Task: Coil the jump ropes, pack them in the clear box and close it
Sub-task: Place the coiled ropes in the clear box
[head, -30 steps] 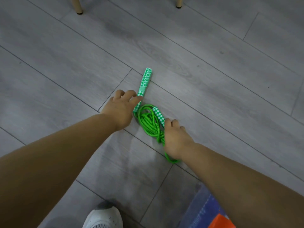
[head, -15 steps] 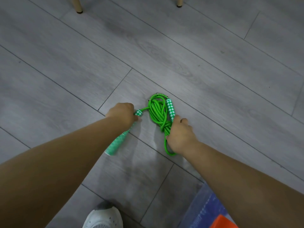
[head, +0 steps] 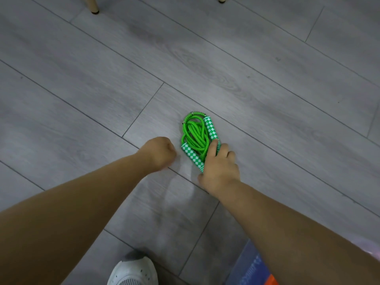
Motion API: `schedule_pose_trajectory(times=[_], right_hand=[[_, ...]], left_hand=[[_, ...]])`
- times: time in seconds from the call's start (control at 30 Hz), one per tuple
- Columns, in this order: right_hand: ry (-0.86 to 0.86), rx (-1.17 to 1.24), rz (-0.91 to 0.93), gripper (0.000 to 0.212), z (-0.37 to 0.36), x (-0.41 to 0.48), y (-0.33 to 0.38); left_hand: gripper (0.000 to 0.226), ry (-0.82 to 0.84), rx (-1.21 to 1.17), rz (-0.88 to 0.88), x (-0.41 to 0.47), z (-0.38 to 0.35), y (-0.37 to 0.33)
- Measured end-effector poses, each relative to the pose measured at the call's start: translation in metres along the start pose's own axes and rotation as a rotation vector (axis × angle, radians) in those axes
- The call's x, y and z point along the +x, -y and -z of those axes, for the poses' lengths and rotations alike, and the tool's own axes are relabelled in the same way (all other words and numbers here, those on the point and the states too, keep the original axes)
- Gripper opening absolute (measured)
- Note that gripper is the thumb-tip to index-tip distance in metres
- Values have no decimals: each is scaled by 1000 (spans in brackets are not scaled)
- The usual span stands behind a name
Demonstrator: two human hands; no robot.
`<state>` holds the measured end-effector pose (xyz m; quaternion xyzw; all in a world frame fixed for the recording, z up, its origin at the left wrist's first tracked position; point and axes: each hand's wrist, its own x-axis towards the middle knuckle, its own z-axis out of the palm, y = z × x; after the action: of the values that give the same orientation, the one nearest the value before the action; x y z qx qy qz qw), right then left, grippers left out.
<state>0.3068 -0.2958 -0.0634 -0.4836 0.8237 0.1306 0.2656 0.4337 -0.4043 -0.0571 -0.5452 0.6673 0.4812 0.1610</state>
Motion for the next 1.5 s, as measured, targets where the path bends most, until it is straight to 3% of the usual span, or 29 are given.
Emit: schedule_pose_trajectory(times=[0.07,0.17,0.47,0.87,1.0,1.17,1.37,1.5], right_hand=[[-3,-36,12,96,1,1,-3],[28,-96,30,92,5,0,-5],[38,-199,61,82,67,-16,-9],[-361,-51,-19,78,158,-165,-62],[-426,20,-58,82,151,-232,-95],[-381,44,-114,80,112,-304,-136],[-262,61,-189,76,50,-354,-176],[-146,160,-260,71,16,-351,-193]], left_hand=[[20,-23,349,-75,-3,6,8],[22,-15,540,-100,-7,14,13],[26,-10,677,-115,-39,29,13],[30,-141,699,-309,-134,17,-47],[24,-123,664,-422,-175,-9,-60],[22,-110,653,-524,-217,-47,-75],[48,-195,578,-700,-242,-99,-107],[61,-221,776,-745,-239,-125,-125]])
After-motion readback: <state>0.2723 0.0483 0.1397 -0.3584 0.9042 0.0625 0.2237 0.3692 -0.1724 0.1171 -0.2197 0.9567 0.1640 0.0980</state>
